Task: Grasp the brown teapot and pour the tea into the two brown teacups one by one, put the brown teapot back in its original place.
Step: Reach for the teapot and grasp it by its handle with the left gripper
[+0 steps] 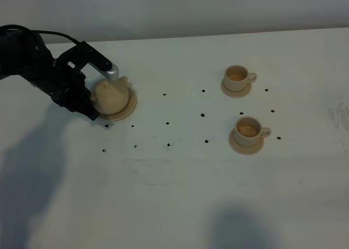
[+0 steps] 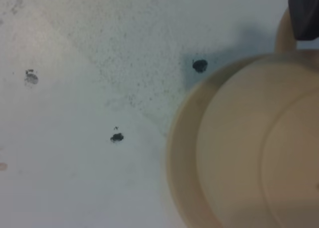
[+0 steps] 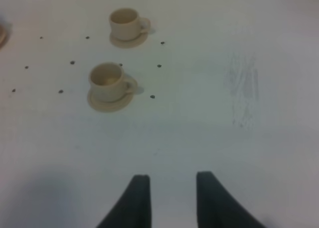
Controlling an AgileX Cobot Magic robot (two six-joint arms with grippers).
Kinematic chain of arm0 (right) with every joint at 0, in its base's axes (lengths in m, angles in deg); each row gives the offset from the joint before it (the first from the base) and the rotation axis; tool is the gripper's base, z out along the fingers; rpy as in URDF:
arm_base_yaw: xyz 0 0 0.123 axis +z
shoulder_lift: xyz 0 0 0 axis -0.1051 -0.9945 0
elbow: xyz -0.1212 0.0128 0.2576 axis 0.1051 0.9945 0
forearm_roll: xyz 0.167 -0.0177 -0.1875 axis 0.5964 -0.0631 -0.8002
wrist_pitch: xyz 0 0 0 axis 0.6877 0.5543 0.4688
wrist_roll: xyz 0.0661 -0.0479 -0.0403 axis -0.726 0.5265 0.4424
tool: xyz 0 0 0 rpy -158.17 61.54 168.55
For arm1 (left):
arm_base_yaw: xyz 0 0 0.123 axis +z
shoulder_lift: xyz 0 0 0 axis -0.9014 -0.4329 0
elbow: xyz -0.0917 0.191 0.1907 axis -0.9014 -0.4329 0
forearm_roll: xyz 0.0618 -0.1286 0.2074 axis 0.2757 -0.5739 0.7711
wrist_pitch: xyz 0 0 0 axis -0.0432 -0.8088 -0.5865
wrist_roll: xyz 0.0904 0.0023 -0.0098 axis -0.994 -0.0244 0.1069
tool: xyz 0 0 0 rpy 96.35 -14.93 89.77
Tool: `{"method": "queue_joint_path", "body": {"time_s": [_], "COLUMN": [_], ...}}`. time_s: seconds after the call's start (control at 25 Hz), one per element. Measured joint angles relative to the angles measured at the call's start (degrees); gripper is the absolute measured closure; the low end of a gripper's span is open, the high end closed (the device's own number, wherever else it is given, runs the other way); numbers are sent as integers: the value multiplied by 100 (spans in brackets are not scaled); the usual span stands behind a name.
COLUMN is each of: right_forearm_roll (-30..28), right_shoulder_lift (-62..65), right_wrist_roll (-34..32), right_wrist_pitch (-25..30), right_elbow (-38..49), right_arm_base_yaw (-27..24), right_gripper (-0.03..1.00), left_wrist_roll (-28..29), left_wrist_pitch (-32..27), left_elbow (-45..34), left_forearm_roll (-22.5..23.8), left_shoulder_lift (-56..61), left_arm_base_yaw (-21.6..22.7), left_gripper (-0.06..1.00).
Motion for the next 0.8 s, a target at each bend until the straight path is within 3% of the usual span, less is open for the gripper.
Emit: {"method": "queue_joint_path", "body": {"time_s": [0.8], "right_forearm_roll": [0], "right_shoulder_lift": [0], "right_wrist_roll": [0], "right_wrist_pitch": [0], "right_elbow": [0], "right_arm_base_yaw": [0], "right_gripper": [74], "left_wrist_roll": [-261], "left_wrist_pitch": [-157], "left_elbow": [0], "left_forearm_roll": [-121], "left_shoulder_lift": [589], "left_arm_base_yaw": [-71], "left_gripper": [85]}}
